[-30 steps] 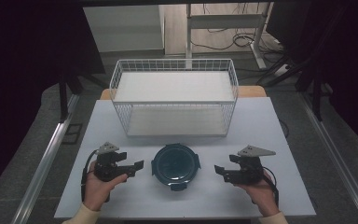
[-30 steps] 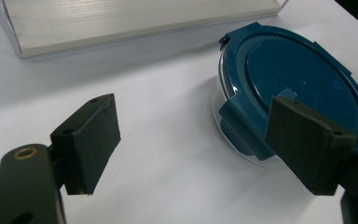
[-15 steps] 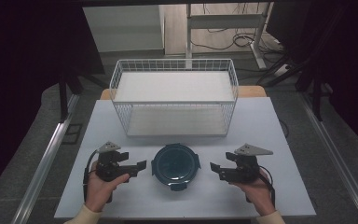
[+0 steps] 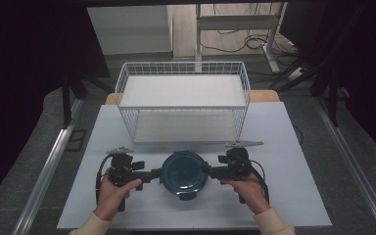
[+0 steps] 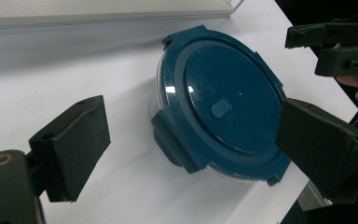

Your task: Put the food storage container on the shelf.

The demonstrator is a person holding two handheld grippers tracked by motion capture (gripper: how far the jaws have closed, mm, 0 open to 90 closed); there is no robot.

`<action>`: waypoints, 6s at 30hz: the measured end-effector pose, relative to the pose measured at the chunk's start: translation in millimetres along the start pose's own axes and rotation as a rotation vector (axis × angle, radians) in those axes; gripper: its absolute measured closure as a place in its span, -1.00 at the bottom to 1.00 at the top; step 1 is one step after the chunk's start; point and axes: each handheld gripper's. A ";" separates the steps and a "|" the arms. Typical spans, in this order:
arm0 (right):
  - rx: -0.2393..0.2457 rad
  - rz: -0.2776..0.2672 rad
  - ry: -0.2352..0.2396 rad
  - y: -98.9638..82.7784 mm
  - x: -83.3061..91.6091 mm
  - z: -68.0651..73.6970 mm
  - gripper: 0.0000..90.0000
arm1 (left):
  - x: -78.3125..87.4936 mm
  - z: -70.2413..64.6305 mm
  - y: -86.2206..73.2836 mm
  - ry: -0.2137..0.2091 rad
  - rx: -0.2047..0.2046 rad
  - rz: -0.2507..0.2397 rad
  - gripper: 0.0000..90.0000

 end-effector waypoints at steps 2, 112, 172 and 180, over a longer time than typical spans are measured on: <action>-0.003 0.007 0.012 2.3 -5.2 1.8 -0.67 | -3.1 0.7 1.3 0.006 0.014 -0.004 -0.79; -0.005 -0.180 0.195 28.1 37.0 37.7 -0.08 | 20.1 -41.3 17.8 -0.193 0.005 -0.125 -0.13; 0.041 -0.229 0.184 168.7 34.4 27.9 -0.04 | 14.7 -44.9 167.8 -0.208 -0.062 -0.185 -0.16; 0.040 -0.253 0.185 180.1 37.0 23.8 -0.05 | 12.4 -49.8 181.8 -0.205 -0.086 -0.194 -0.16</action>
Point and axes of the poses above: each handheld gripper's, and its own axes: x roughly backward along the jaws, y roughly out of its top, z roughly to its left, and after that the axes turned 12 degrees about -z, right-handed
